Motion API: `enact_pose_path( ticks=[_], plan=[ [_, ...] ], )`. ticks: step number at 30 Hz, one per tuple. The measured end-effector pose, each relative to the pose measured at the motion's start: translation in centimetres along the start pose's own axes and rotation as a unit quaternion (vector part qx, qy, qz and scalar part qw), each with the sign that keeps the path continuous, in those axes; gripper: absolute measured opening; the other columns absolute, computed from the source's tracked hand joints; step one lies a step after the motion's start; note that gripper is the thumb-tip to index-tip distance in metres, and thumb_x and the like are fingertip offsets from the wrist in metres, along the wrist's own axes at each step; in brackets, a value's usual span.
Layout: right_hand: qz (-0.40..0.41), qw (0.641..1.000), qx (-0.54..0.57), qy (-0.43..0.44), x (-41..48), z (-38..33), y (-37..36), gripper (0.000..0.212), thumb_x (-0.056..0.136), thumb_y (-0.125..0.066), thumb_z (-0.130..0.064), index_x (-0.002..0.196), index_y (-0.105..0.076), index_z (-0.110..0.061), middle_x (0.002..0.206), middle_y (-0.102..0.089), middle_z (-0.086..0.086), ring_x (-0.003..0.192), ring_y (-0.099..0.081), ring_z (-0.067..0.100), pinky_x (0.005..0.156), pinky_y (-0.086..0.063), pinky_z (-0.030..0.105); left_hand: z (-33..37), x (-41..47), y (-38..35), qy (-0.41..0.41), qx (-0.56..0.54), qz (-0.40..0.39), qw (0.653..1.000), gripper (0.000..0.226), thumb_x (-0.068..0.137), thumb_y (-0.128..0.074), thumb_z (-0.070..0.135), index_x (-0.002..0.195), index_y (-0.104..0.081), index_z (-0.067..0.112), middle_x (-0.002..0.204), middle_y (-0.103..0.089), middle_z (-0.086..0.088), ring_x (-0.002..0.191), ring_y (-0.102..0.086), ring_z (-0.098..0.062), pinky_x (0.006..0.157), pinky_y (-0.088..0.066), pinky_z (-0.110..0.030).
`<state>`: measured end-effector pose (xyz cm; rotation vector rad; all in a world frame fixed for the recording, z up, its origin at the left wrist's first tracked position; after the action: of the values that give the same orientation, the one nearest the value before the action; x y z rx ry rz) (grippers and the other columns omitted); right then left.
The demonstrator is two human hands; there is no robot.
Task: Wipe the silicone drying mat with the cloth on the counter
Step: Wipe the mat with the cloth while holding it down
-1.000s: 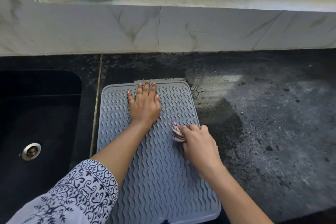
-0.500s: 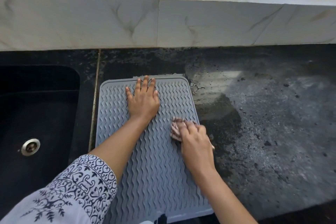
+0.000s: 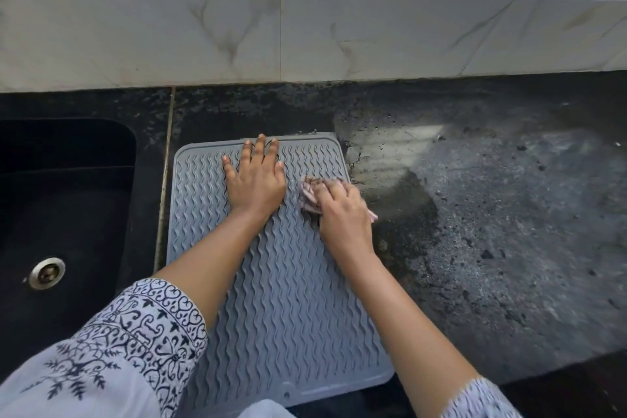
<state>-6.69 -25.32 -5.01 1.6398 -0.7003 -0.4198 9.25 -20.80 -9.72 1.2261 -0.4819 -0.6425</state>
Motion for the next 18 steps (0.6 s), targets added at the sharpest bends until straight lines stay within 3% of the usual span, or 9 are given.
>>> enact_pose_path(
  ticks=[2, 6, 10, 12, 14, 16, 18],
  plan=[
    [-0.057, 0.998, 0.002, 0.006, -4.5, -0.5, 0.8, 0.034, 0.079, -0.056, 0.000, 0.112, -0.061, -0.008, 0.114, -0.060, 0.013, 0.095, -0.054, 0.033, 0.075, -0.049, 0.041, 0.0, -0.1, 0.0, 0.000, 0.000, -0.005, 1.000, 0.053, 0.100, -0.020, 0.040, 0.152, -0.014, 0.031, 0.160, -0.007, 0.006, 0.148, -0.003, -0.017, 0.116, 0.003, -0.056],
    [-0.149, 0.988, 0.028, 0.005, -7.7, 0.2, 3.5, 0.037, 0.090, -0.046, -0.005, 0.124, -0.051, -0.018, 0.119, -0.053, 0.003, 0.103, -0.049, 0.027, 0.082, -0.044, 0.036, 0.0, -0.1, 0.0, 0.001, 0.000, -0.008, 1.000, 0.053, 0.100, -0.020, 0.040, 0.152, -0.013, 0.030, 0.160, -0.006, 0.006, 0.148, -0.002, -0.017, 0.115, 0.005, -0.056],
    [-0.095, 0.991, 0.084, -0.046, -0.1, 0.6, 4.4, 0.029, 0.092, -0.045, -0.020, 0.120, -0.054, -0.021, 0.110, -0.055, 0.000, 0.103, -0.051, 0.023, 0.078, -0.036, 0.031, 0.1, -0.1, 0.1, -0.003, -0.010, -0.006, 1.000, 0.053, 0.099, -0.022, 0.038, 0.151, -0.015, 0.030, 0.160, -0.008, 0.005, 0.148, -0.004, -0.017, 0.115, 0.004, -0.056],
    [-0.109, 0.992, 0.052, -0.049, 2.6, 0.1, 1.1, 0.042, 0.093, -0.045, -0.037, 0.134, -0.044, -0.027, 0.132, -0.049, 0.002, 0.123, -0.040, 0.027, 0.096, -0.034, 0.041, 0.1, -0.1, 0.3, -0.002, -0.008, 0.002, 1.000, 0.053, 0.099, -0.024, 0.038, 0.151, -0.018, 0.030, 0.160, -0.010, 0.005, 0.148, -0.005, -0.017, 0.115, 0.003, -0.056],
    [-0.112, 0.992, 0.023, -0.048, 3.6, 0.0, -2.1, 0.055, 0.091, -0.042, -0.050, 0.142, -0.033, -0.030, 0.149, -0.034, 0.003, 0.137, -0.023, 0.032, 0.109, -0.021, 0.050, 0.1, -0.2, 0.2, -0.002, -0.006, 0.007, 1.000, 0.053, 0.099, -0.023, 0.038, 0.151, -0.018, 0.030, 0.160, -0.010, 0.005, 0.147, -0.006, -0.017, 0.116, 0.002, -0.056],
    [-0.076, 0.996, 0.015, -0.047, 3.9, 0.4, -3.1, 0.054, 0.090, -0.047, -0.042, 0.141, -0.036, -0.026, 0.148, -0.035, 0.005, 0.135, -0.024, 0.035, 0.108, -0.022, 0.049, 0.1, -0.1, 0.2, -0.004, -0.003, 0.013, 1.000, 0.053, 0.099, -0.023, 0.038, 0.151, -0.019, 0.030, 0.160, -0.011, 0.005, 0.147, -0.007, -0.018, 0.116, 0.002, -0.057],
    [-0.031, 0.999, 0.002, -0.023, 3.4, 0.3, -2.1, 0.046, 0.088, -0.051, -0.025, 0.133, -0.046, -0.020, 0.136, -0.048, 0.007, 0.123, -0.037, 0.033, 0.099, -0.033, 0.043, 0.1, -0.1, 0.2, -0.004, -0.003, 0.013, 1.000, 0.053, 0.099, -0.024, 0.038, 0.151, -0.019, 0.030, 0.160, -0.012, 0.005, 0.147, -0.007, -0.018, 0.116, 0.002, -0.057]
  ],
)
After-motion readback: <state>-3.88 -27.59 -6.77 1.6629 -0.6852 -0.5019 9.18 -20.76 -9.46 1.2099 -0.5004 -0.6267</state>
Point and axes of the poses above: each hand's wrist, its own x-axis towards the middle knuckle, its own y-axis out of the back of the hand, z = x × y, the point moved 8 cm from there along x, towards the middle knuckle
